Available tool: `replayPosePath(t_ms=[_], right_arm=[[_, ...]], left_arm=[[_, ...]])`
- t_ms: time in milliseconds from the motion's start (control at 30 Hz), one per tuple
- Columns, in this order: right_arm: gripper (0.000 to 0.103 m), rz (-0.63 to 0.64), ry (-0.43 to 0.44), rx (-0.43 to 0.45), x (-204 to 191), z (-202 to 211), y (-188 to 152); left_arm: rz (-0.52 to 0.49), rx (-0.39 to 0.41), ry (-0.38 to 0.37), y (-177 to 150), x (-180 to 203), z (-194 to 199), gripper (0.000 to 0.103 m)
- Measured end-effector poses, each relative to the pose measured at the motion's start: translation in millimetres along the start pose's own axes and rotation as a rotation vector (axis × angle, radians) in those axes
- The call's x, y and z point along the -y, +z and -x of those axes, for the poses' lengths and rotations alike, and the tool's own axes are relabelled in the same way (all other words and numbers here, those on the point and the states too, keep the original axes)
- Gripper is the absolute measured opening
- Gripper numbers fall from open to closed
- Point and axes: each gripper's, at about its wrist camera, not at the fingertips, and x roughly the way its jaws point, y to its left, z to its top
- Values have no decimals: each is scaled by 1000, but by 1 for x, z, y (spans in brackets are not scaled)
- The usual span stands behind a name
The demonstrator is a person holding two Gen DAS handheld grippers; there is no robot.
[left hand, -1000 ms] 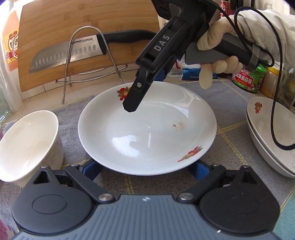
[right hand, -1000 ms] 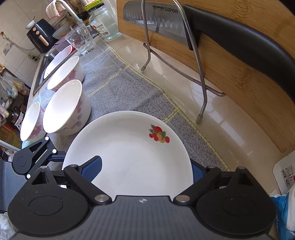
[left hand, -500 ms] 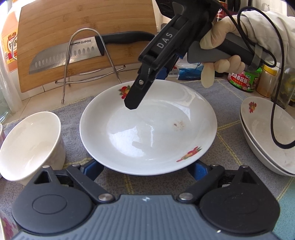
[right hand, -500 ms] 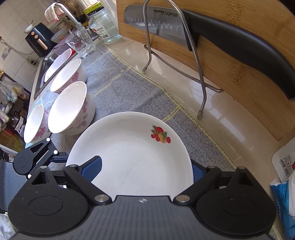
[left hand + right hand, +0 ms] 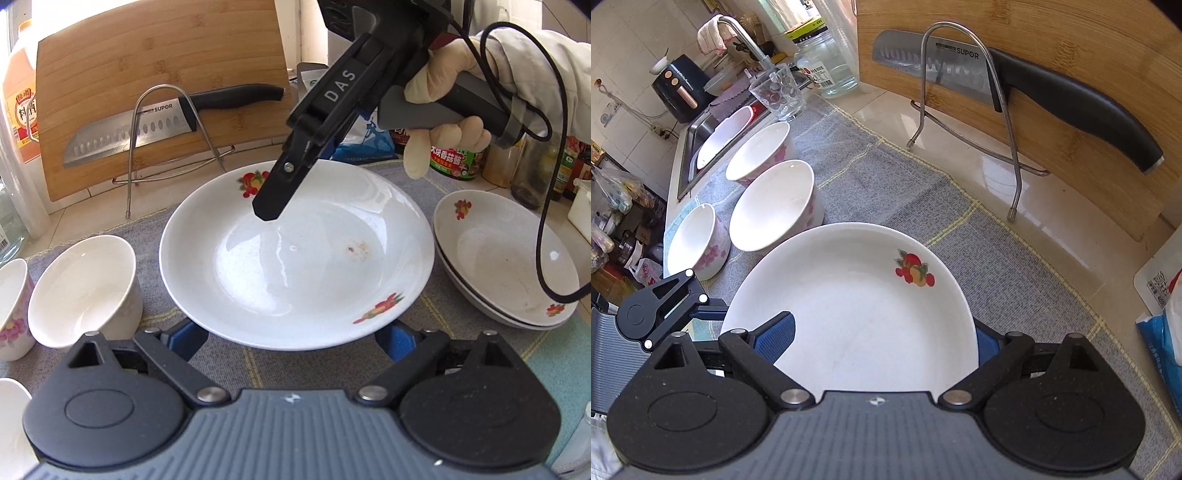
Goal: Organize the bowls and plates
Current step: 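Lift the white plate with the right gripper toward the flower plate stack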
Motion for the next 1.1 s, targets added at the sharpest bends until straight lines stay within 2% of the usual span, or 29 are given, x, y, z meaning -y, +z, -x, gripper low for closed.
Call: replayPosePath(t_ms=[267, 567, 1100], right_arm=[[98, -26, -12, 17, -19, 15, -25], [98, -91, -38, 76, -29, 39, -61], [98, -242, -135, 164, -22, 85, -133]], left_arm=[[-28, -16, -39, -4, 11, 23, 96], [-101, -22, -91, -9, 25, 43, 96], [-237, -23, -248, 2, 64, 41, 96]])
